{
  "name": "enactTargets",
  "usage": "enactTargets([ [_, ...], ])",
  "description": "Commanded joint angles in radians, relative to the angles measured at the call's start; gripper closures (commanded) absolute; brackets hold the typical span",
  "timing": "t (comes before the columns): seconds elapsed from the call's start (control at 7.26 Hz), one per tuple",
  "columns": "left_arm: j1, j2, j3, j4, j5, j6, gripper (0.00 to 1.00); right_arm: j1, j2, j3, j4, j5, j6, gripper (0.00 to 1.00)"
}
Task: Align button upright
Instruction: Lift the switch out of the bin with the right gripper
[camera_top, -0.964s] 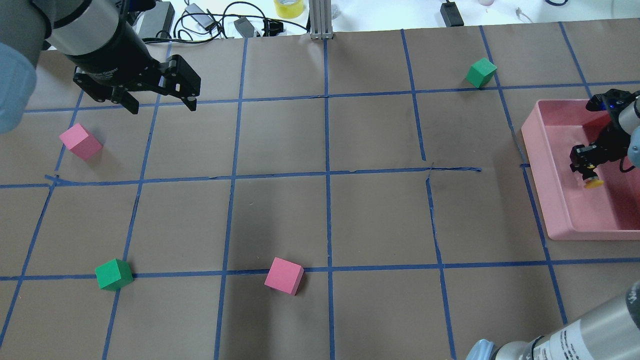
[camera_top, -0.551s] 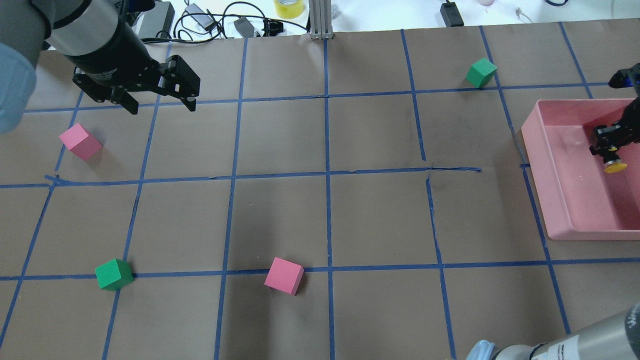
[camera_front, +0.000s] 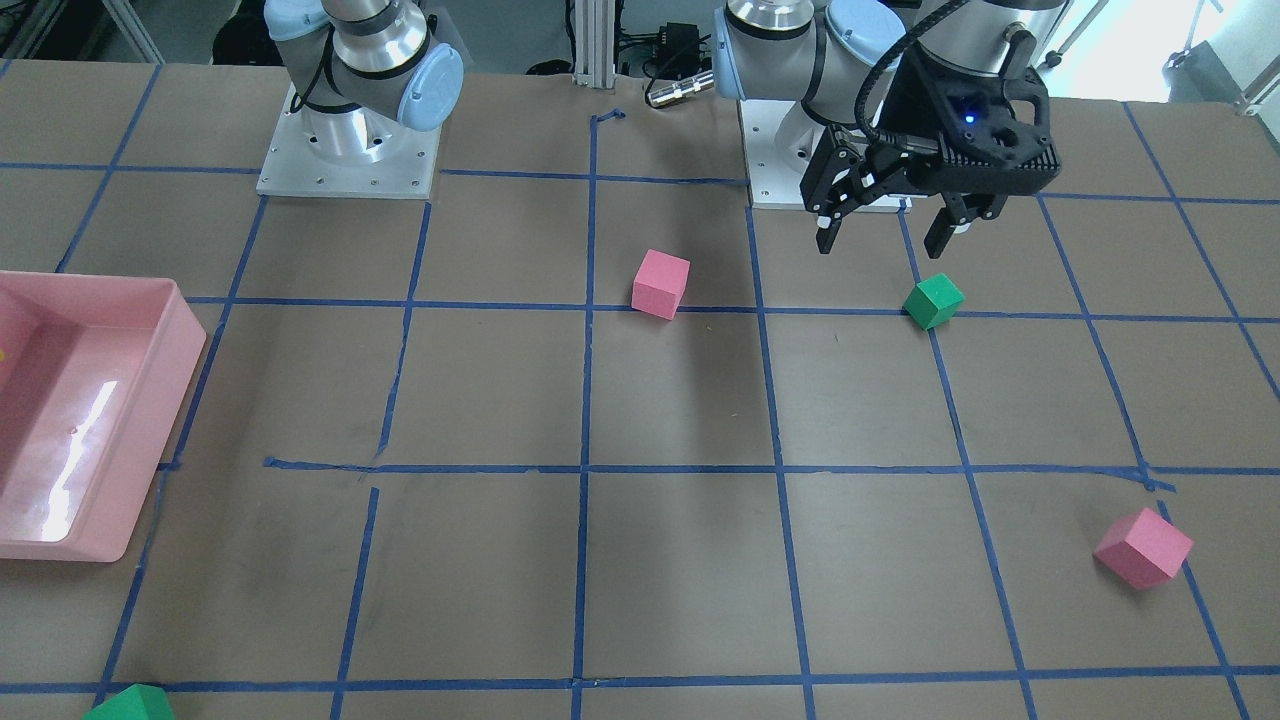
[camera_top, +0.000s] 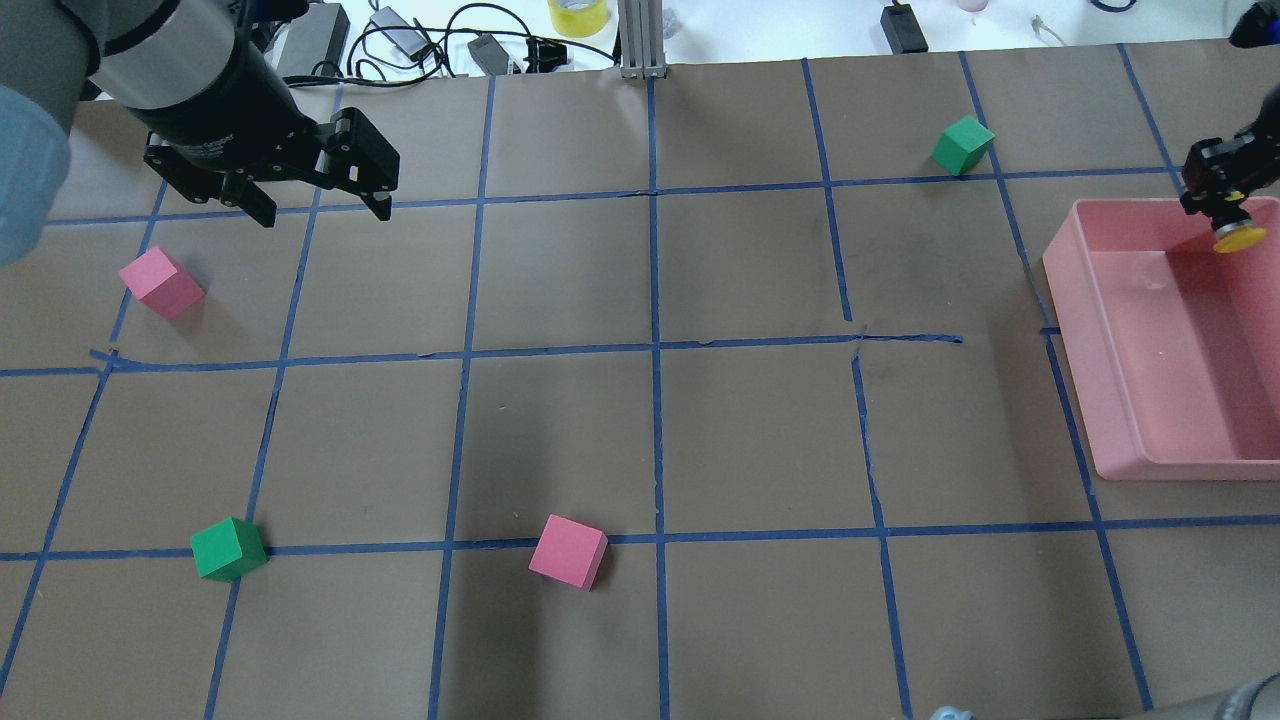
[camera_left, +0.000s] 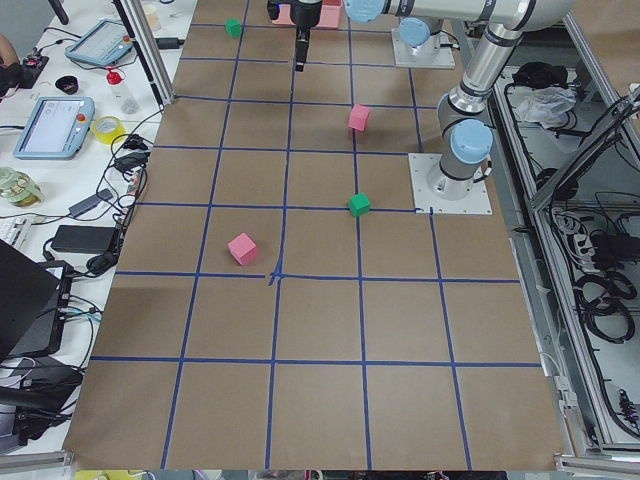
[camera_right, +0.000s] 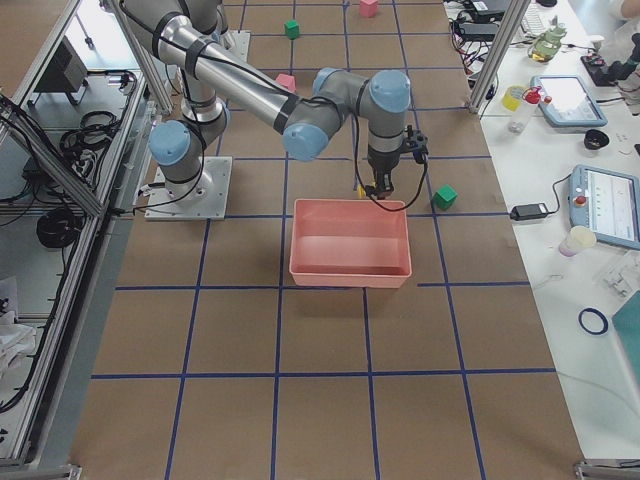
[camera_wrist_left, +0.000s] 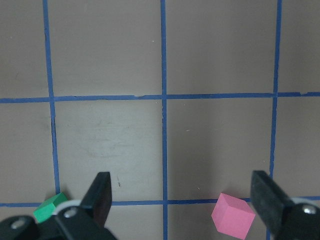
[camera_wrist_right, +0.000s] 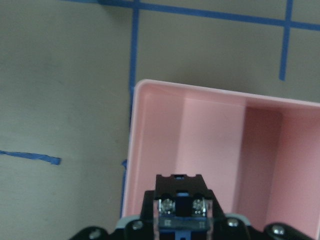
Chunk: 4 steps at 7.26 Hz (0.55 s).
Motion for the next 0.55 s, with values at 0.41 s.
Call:
enactTargets([
  [0.41,-0.001,0.002,-0.002,0.000,0.004,0.003,0.00,0.497,0.055,-0.005,-0.050,0.038,0.609,1.00],
])
